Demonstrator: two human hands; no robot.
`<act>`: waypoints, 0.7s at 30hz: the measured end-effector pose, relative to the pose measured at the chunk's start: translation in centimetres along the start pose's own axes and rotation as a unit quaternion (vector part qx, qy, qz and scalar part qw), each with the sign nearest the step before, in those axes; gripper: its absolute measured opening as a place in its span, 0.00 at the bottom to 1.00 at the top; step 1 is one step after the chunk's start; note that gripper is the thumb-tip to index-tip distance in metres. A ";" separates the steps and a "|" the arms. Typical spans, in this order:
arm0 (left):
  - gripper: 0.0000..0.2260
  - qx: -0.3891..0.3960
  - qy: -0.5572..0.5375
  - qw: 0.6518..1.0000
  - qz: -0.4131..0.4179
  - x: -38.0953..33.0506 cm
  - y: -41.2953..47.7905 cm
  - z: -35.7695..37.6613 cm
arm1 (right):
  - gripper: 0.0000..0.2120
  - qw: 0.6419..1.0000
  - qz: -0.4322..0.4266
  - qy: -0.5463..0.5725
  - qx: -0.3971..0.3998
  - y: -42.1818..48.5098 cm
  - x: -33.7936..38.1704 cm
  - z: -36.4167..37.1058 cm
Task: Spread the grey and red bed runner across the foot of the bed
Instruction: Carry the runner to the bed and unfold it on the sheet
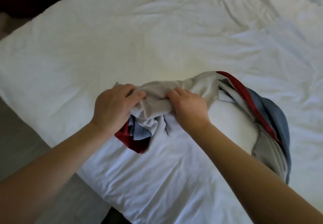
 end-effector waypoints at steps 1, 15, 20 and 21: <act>0.13 0.018 0.006 1.000 -0.012 1.3 -0.1 0.4 | 0.08 1.000 -0.003 -0.007 0.012 1.0 0.8 0.9; 0.19 0.024 -0.072 0.993 -0.091 -0.9 -2.1 4.4 | 0.20 0.997 -0.059 0.048 -0.017 1.7 0.2 1.1; 0.24 0.058 -0.076 0.993 -0.074 -2.7 -1.9 5.8 | 0.26 0.982 -0.188 0.010 0.016 -2.1 -2.8 0.0; 0.24 0.060 -0.065 0.993 -0.080 -2.4 -1.7 6.0 | 0.29 0.979 -0.198 -0.003 0.048 -2.4 -3.4 0.4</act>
Point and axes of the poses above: each hand's wrist, its own y-axis towards the middle knuckle, its own z-axis out of the palm, x = y × z, the point moved 8 cm from there along y, towards the middle knuckle, and after that the axes turned 11 degrees about -x, right-handed, at the moved point
